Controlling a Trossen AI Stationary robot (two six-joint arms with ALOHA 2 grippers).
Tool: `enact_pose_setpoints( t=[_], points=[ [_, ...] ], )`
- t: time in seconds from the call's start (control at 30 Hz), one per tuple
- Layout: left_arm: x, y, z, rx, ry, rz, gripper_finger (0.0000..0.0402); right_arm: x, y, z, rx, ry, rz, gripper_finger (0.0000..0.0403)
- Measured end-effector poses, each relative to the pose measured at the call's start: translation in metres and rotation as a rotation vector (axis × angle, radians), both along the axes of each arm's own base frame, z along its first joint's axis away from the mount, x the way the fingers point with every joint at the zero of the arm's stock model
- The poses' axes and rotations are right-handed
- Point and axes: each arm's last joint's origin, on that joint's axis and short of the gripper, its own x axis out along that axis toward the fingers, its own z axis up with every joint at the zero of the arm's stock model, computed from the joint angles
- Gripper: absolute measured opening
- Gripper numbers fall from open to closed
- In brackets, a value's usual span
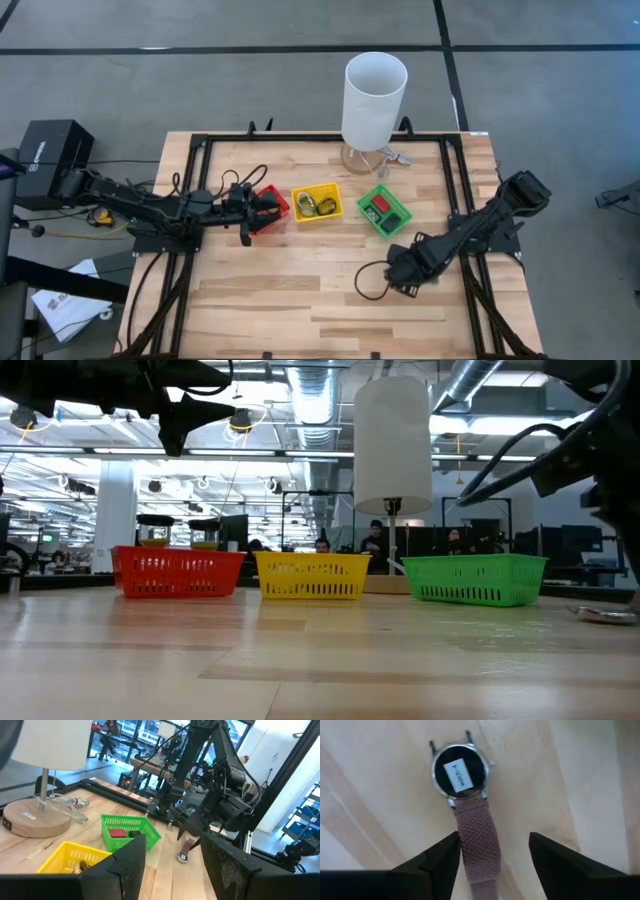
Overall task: Pick & Place Office items
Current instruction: Put the brown watch into the yellow basket
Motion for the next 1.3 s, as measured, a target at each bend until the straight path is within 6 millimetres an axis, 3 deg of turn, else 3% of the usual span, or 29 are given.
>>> enact_pose_setpoints(
  t=[0.17, 0.47, 0.6, 0.73, 0.9, 1.03, 1.17, 1.3],
  points=[
    [0.000, 0.000, 0.000, 0.002, -0.001, 0.000, 0.0186, 0.005, -0.003, -0.001, 0.020, -0.016, 0.004, 0.0179],
    [0.000, 0.000, 0.000, 0.002, -0.003, 0.000, 0.0186, 0.011, -0.014, -0.001, 0.027, -0.021, -0.018, 0.0014],
    [0.000, 0.000, 0.000, 0.002, -0.003, 0.000, 0.0186, 0.022, -0.016, 0.009, 0.038, -0.060, -0.025, 0.0016],
    [0.000, 0.000, 0.000, 0.002, -0.003, 0.000, 0.0186, 0.043, -0.016, 0.033, 0.028, -0.172, 0.095, 0.0006],
    [0.000, 0.000, 0.000, 0.002, -0.003, 0.000, 0.0186, 0.075, -0.029, 0.073, -0.180, -0.363, 0.266, 0.0012],
    [0.000, 0.000, 0.000, 0.003, -0.003, 0.000, 0.0186, 0.101, -0.057, 0.093, -0.376, -0.490, 0.354, 0.0006],
    [0.000, 0.000, 0.000, 0.002, -0.003, 0.000, 0.0186, 0.127, -0.092, 0.105, -0.408, -0.653, 0.407, 0.0006],
    [0.000, 0.000, 0.000, 0.002, -0.003, 0.000, 0.0186, 0.147, -0.128, 0.099, -0.436, -0.718, 0.426, 0.0004]
  ],
)
